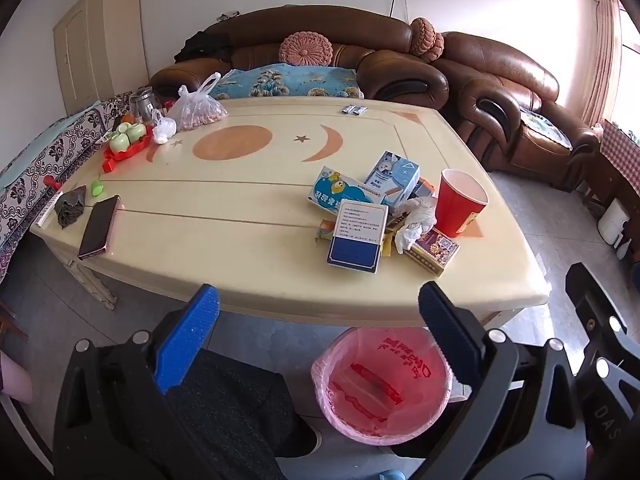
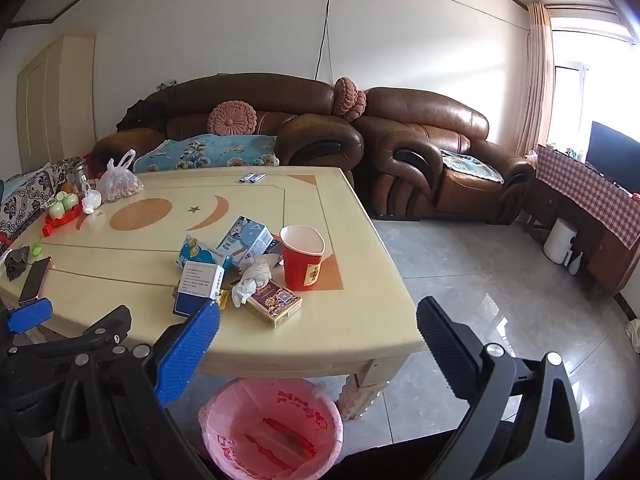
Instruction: Collect trash
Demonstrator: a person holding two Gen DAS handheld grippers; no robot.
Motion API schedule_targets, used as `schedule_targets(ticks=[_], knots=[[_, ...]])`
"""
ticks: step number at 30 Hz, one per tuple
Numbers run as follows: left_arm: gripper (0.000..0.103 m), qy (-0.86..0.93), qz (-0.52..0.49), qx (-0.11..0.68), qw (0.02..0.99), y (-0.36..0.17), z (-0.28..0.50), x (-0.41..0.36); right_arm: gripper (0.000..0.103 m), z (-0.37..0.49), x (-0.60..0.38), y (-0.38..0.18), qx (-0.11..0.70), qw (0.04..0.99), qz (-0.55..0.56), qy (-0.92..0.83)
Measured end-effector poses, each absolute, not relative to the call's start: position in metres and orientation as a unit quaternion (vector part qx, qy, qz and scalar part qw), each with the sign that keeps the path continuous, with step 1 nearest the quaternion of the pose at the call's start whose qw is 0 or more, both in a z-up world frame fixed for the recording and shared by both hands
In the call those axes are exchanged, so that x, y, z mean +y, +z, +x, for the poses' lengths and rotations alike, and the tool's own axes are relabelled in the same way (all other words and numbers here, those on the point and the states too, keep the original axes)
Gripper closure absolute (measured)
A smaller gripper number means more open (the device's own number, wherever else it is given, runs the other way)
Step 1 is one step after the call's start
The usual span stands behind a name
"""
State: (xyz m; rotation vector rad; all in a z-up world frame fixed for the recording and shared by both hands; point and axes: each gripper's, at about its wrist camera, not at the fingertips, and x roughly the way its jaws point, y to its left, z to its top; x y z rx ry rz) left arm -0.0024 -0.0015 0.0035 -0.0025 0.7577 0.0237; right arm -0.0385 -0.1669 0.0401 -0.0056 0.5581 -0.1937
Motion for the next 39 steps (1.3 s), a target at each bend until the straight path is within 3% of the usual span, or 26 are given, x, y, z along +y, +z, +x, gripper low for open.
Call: schedule_targets(ticks=[39], knots=[[0.005, 0.013, -0.003, 0.377, 0.926, 0.0027, -0.006, -0.0009, 0.006, -0.0386, -0.1658, 0.04, 0.277, 0.956, 0.001, -0.094]])
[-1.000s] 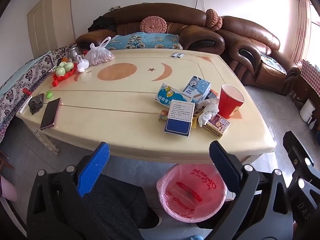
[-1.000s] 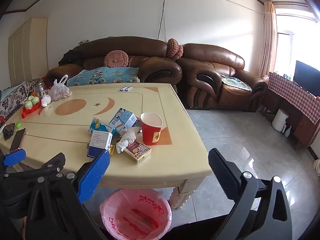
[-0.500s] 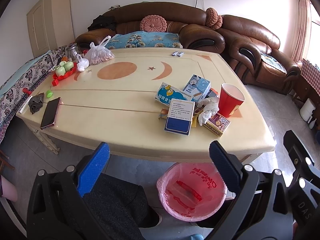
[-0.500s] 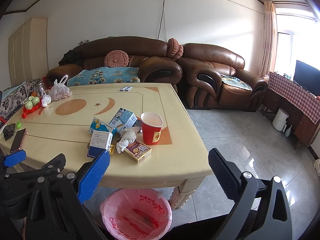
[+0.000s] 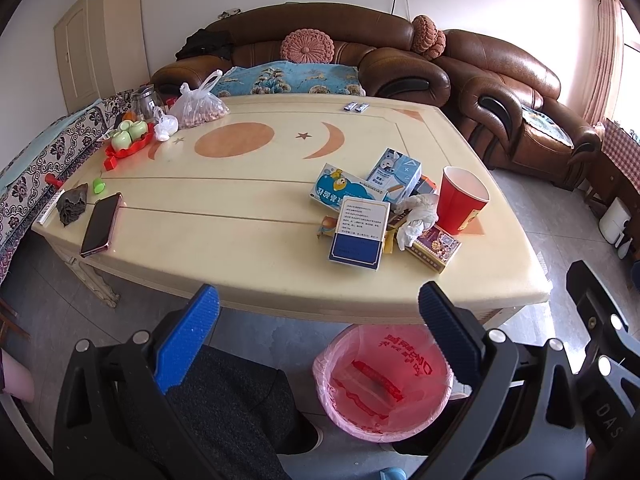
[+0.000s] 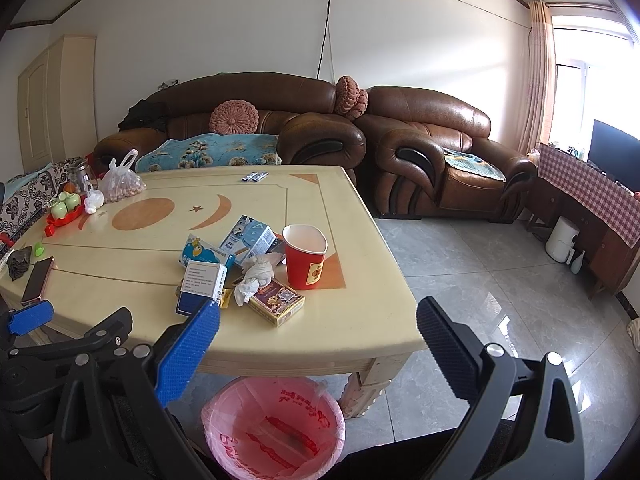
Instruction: Collect trash
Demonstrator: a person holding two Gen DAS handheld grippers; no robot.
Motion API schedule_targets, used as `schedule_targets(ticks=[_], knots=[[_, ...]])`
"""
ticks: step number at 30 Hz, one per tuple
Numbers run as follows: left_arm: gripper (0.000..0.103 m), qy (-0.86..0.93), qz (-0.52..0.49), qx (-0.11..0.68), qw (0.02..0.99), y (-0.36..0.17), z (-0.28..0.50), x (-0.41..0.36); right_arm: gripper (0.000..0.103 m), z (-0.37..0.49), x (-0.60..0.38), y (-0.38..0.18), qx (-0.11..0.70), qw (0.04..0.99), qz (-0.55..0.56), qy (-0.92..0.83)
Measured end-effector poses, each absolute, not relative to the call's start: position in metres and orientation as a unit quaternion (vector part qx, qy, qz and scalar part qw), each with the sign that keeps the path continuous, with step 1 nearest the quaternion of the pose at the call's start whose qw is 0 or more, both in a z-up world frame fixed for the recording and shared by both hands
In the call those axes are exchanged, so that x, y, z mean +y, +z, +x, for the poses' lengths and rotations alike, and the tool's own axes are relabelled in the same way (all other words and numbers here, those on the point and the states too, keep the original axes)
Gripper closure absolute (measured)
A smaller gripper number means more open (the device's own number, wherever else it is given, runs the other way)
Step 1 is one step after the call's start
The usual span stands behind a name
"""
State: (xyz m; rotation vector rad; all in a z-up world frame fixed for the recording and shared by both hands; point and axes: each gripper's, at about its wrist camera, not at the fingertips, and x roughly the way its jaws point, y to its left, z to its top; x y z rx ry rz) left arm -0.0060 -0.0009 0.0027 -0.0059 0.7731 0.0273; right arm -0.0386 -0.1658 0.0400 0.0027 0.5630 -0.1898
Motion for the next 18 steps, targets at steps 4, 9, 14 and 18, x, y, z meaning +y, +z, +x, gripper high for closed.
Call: schedule_targets(ticks=[4, 9, 14, 18], knots=[[0.005, 0.013, -0.003, 0.378, 0.926, 0.0026, -0.0061, -0.0007, 0.006, -0.0383, -0.166, 0.0399, 0.278, 0.956, 0.002, -0.093], [0.005, 0.013, -0.003, 0.377, 0.926, 0.0026, -0.0061, -0.0004, 0.006, -0.0381, -0.1665, 0.0397, 0.278, 0.956, 0.002, -0.093], [0.005, 0.013, -0.003, 0.378, 0.926, 0.0031, -0.006, 0.0001, 0.006, -0.04, -0.1614, 0.0391, 0.278, 0.956, 0.003, -0.092], [0.005, 0.014, -0.003, 0.377, 0.926, 0.0031, -0.0062, 0.0, 0.006, -0.0396, -0.1619, 0.0398, 0.278, 0.956, 0.003, -0.092]])
